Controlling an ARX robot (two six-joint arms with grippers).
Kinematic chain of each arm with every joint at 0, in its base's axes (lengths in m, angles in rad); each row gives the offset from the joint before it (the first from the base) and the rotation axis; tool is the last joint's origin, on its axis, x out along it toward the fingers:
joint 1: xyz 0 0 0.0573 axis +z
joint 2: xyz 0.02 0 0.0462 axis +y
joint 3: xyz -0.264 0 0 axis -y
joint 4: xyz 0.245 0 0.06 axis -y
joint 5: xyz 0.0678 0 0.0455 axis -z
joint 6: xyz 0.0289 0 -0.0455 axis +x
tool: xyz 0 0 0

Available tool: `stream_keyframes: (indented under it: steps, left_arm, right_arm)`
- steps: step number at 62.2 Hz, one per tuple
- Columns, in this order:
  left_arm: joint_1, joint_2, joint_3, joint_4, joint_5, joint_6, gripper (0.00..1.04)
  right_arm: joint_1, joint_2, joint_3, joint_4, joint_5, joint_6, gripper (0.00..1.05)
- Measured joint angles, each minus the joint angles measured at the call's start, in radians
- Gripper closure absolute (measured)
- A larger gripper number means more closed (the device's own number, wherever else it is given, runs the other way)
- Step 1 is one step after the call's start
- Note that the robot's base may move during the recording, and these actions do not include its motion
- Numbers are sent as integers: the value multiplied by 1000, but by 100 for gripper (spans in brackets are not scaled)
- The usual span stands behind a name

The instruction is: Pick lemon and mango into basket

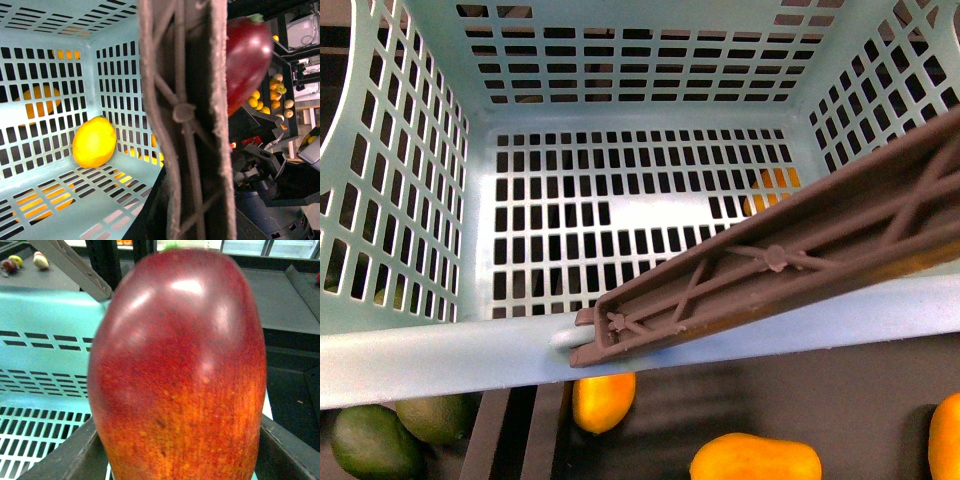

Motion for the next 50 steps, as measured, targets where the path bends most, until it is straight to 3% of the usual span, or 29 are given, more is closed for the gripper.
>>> stream_keyframes:
  steps: [10,27,33,41,50]
  left_arm:
    - [0,0,0,0,0,0,100]
    - [0,2,0,0,-5,-2,100]
    - [0,2,0,0,-4,-3,100]
    - [0,2,0,0,-1,-3,100]
    - [0,2,0,0,0,-3,100]
  right_arm:
    - [-3,-9,0,-10,28,6,8]
    - [-93,-170,-51,-94,93,62,9]
    - [-166,-262,-151,23,12,32,22]
    - [-289,-428,-284,12,-124,12,41]
    - [-343,-524,-369,13,-146,3,63]
